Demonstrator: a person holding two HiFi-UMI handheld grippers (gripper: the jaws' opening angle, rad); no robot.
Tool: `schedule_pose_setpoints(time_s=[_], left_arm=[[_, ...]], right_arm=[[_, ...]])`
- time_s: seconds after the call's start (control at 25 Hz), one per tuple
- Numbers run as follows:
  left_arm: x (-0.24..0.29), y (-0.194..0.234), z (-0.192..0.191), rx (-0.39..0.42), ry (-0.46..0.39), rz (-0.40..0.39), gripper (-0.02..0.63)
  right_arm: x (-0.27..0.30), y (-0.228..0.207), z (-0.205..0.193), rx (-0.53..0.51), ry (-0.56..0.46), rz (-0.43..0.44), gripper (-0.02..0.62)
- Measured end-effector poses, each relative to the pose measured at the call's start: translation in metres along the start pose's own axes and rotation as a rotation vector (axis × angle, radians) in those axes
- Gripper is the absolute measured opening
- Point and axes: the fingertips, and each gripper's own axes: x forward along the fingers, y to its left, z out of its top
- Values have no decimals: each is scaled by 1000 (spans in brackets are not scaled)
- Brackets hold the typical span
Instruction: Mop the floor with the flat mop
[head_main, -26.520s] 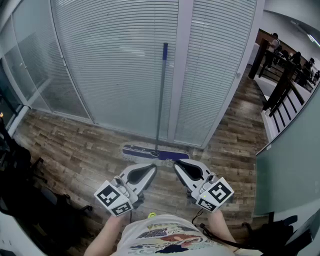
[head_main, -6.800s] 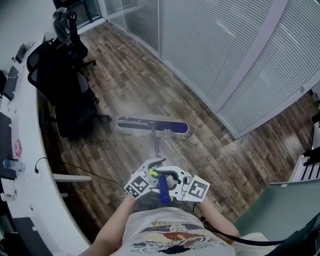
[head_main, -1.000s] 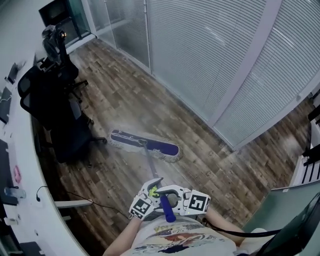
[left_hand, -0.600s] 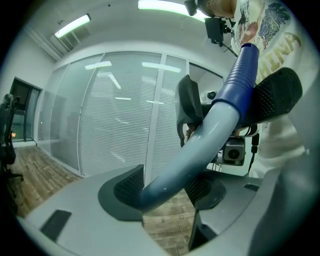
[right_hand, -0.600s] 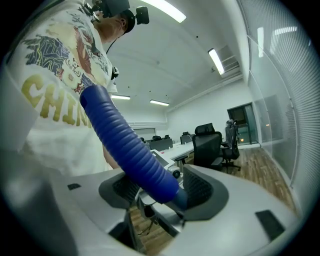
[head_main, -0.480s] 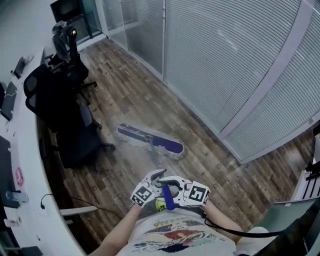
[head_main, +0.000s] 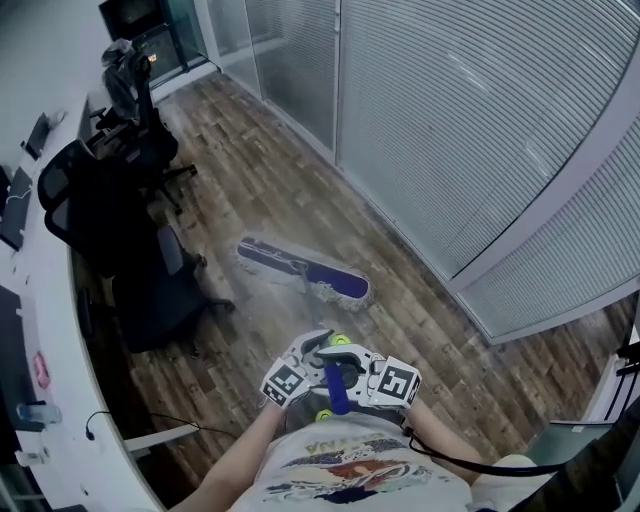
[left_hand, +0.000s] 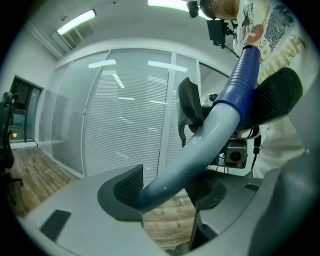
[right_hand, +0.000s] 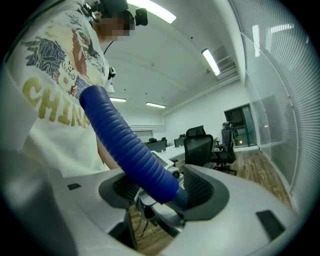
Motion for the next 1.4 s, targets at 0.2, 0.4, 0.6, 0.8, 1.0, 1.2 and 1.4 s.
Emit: schedule_pose_setpoints(time_s=[0.2,0.4,0.6,0.8,1.0,1.2,1.4], left_arm=[[41,97,27,3,3,23,224],[89,193,48,-6,13,53,225],[129,274,65,-16,26,77,227],[153,299,74,-7,39,71,229],[154,280,68,-6,64,53,229],[125,234,69,-13,46,33,232],[91,156,57,-3,27,3,232]], right_arm=[[7,-105,11,14,-9,13,247],[8,-210,32,18,-3,43,247],[7,-302,44,30,-10,50,247],[-2,-338,45,66,-46,12,247],[-13,-325,39,100,-65,-39,247],[-10,-274,43,113,-62,-73,247],[-14,-189,33,107,-21,-104,247]])
